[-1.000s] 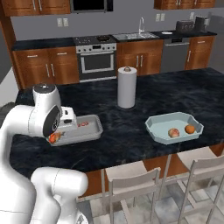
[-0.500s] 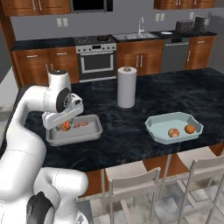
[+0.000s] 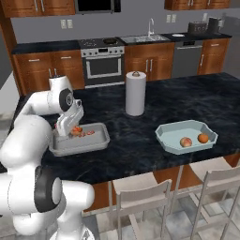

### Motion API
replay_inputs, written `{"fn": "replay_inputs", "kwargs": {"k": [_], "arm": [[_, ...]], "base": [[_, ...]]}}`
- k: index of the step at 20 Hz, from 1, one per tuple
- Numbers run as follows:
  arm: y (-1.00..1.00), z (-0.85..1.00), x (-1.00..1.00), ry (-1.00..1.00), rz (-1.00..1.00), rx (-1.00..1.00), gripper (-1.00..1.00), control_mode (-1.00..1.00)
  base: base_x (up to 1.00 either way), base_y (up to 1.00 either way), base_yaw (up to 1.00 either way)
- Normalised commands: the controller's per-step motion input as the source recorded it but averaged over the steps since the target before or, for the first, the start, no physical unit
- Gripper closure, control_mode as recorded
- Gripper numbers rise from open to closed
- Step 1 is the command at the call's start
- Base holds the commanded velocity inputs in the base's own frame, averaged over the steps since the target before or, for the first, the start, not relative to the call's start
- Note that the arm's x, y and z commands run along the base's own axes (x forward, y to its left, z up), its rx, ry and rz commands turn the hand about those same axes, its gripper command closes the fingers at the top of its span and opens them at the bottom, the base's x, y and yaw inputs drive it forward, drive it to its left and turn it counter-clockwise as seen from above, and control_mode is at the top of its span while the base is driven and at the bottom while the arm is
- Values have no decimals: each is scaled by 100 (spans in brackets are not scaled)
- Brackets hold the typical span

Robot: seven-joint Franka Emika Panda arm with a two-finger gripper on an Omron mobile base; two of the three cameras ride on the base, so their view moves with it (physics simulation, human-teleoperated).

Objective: Place the cold items (peach and tangerine) from the fridge in one tupperware on the dining counter. Place the warm items (hot dog and kebab skewer) in the stove area in another tupperware.

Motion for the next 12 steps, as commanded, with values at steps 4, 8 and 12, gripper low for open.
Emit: {"fn": "replay_inputs", "kwargs": {"k": [4, 8, 12], "arm": [[25, -57, 39, 7, 44, -12, 100, -100], [24, -53, 7, 4, 26, -8, 100, -100], [6, -31, 28, 1, 12, -1, 100, -100]], "base": [[0, 0, 0], [0, 0, 0], [0, 0, 0]]}}
